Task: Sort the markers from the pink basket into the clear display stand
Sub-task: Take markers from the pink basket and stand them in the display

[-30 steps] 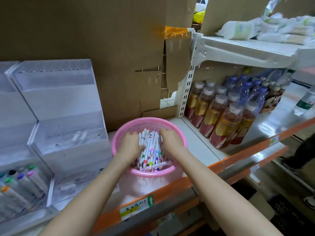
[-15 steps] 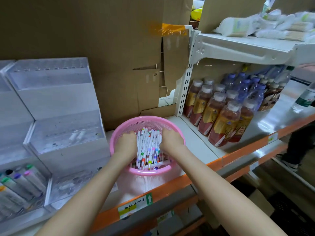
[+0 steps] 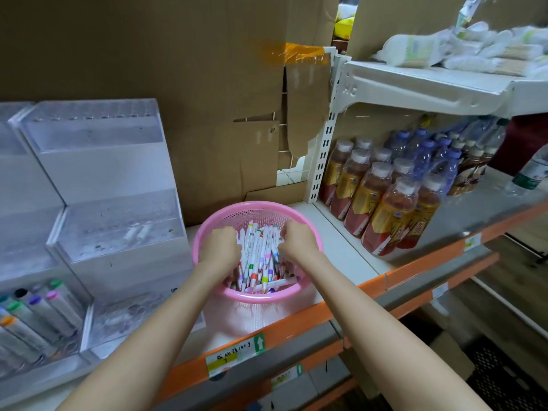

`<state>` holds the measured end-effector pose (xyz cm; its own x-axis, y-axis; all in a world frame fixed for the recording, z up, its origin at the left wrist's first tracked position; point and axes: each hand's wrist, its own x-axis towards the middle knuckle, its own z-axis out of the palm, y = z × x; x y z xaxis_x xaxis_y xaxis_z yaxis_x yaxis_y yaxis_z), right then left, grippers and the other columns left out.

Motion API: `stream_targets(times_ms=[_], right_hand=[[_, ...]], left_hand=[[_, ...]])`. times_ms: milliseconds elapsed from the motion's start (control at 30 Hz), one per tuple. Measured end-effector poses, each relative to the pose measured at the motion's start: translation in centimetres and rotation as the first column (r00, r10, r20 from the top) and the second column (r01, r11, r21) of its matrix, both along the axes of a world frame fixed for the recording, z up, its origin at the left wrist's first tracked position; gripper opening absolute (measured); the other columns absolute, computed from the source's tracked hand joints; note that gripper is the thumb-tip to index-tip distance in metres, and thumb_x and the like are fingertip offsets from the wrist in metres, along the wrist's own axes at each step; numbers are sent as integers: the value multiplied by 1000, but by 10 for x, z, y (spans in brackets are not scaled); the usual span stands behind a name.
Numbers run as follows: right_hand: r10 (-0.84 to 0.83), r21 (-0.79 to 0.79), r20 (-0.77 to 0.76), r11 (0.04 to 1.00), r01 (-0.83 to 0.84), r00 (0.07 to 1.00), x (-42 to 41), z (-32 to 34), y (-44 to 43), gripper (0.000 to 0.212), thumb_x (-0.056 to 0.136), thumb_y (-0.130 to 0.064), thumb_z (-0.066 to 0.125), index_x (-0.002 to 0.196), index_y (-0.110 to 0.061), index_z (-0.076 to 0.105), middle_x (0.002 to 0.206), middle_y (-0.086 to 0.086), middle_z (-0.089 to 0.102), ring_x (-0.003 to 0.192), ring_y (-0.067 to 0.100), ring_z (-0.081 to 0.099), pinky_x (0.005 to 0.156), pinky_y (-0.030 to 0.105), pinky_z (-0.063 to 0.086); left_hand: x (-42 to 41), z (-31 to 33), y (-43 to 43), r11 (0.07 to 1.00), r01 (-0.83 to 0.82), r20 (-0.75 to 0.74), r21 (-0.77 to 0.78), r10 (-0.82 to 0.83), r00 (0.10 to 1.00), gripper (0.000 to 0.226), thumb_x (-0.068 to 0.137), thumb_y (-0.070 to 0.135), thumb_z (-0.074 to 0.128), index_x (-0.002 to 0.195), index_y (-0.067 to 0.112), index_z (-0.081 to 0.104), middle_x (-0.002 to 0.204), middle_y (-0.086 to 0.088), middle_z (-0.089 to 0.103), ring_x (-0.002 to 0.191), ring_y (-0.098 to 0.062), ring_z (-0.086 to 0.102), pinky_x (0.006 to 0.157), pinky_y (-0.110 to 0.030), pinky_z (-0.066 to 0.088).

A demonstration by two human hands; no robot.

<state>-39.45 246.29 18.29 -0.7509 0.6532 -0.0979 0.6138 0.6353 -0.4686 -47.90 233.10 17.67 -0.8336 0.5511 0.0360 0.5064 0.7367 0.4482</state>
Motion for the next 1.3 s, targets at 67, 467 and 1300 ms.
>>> stream_targets(times_ms=[67, 467, 1300], right_hand=[[7, -24, -75, 1000, -9, 997, 0, -3, 0, 41, 79, 10, 51, 115, -6, 59, 105, 11, 64, 84, 23, 60, 67, 33, 53], [50, -109, -114, 992, -63, 992, 0, -5, 1, 63, 80, 6, 55, 138, -12, 40, 102, 6, 58, 81, 21, 62, 64, 34, 54], [223, 65, -692, 967, -248, 687, 1, 41, -97, 53, 79, -7, 63, 126, -26, 45, 87, 2, 62, 73, 14, 61, 67, 39, 54]], left_hand=[[0, 0, 2, 1000, 8, -55, -5, -9, 998, 13, 91, 6, 48, 79, 6, 52, 60, 1, 51, 53, -13, 52, 41, -21, 28], [3, 0, -3, 959, 163, -58, 230, -154, 986, 41, 85, 11, 69, 124, 15, 58, 110, -2, 69, 90, -12, 63, 72, -22, 49], [28, 51, -93, 707, 251, -276, 661, -82, 958, 34, 82, 13, 73, 113, 17, 59, 80, 12, 59, 68, -1, 60, 63, -9, 47]])
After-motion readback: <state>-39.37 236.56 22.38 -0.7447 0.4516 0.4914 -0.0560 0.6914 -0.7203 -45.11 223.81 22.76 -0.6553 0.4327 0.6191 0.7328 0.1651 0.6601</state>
